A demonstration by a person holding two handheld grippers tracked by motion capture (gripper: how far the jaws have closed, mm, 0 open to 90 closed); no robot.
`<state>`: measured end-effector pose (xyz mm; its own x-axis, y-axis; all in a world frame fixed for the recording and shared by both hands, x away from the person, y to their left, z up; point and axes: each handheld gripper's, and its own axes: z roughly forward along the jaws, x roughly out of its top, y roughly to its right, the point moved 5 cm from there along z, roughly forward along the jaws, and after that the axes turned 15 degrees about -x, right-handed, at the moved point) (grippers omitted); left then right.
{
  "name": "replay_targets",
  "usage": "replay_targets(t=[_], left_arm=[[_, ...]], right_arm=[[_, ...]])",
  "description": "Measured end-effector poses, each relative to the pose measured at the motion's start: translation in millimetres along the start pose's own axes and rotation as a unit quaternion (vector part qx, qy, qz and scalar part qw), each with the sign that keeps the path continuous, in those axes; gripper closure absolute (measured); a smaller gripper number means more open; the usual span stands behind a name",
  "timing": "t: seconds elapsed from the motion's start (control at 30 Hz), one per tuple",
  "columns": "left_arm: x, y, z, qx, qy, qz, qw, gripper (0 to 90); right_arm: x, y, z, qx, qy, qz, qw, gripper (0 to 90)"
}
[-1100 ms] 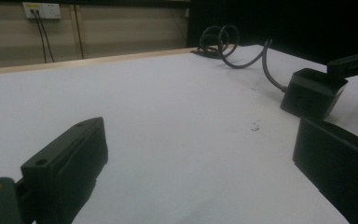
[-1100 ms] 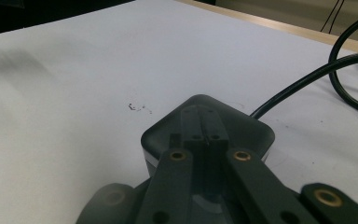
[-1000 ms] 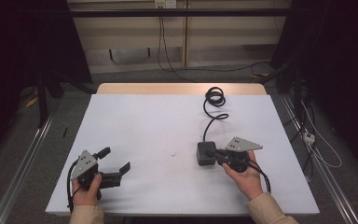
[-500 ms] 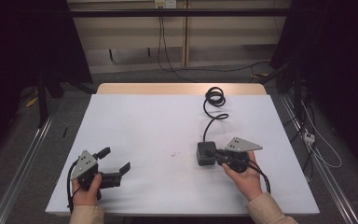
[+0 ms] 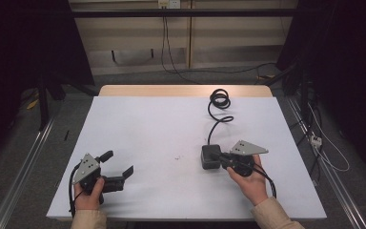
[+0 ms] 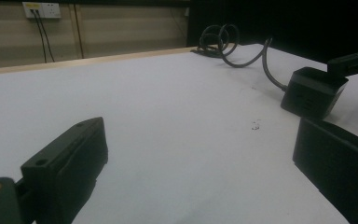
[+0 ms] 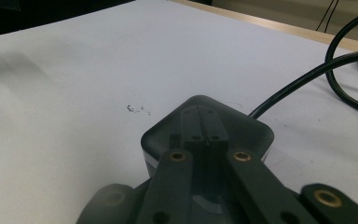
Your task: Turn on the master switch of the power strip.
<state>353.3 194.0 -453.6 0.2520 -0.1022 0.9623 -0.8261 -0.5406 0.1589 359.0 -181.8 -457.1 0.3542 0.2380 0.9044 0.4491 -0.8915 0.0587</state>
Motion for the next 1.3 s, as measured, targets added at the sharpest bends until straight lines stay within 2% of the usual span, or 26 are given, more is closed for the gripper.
replay_targets(t=[0.47,0.77,0.8,0.87,0.97,1.3], left_arm=[[0.4,-0.6,-2.2,0.002,0.001,0.001,1.0000,2.7],[0.5,-1.4,-2.9,0.003,0.002,0.001,1.0000,2.8],[0.5,-1.3,-2.9,0.003,0.002,0.000,1.0000,2.8],[0.4,-1.3,-2.9,0.002,0.001,0.001,1.0000,2.8],[0.4,-1.5,-2.7,0.003,0.001,0.001,1.0000,2.7],[0.6,-1.8,-2.3,0.002,0.002,0.001,1.0000,2.7]], right_arm=[[1.2,0.5,0.1,-0.001,0.001,0.008,1.0000,90.0],[5.9,-0.1,-1.8,0.013,0.011,0.022,0.9996,90.0],[6.4,-0.2,-2.0,0.016,0.012,0.026,0.9995,89.0],[7.8,0.2,-2.1,0.018,0.012,0.040,0.9990,78.6],[9.7,-0.4,-3.2,0.024,0.015,0.042,0.9987,78.3],[11.2,0.7,-3.3,0.033,0.004,0.055,0.9980,57.8]])
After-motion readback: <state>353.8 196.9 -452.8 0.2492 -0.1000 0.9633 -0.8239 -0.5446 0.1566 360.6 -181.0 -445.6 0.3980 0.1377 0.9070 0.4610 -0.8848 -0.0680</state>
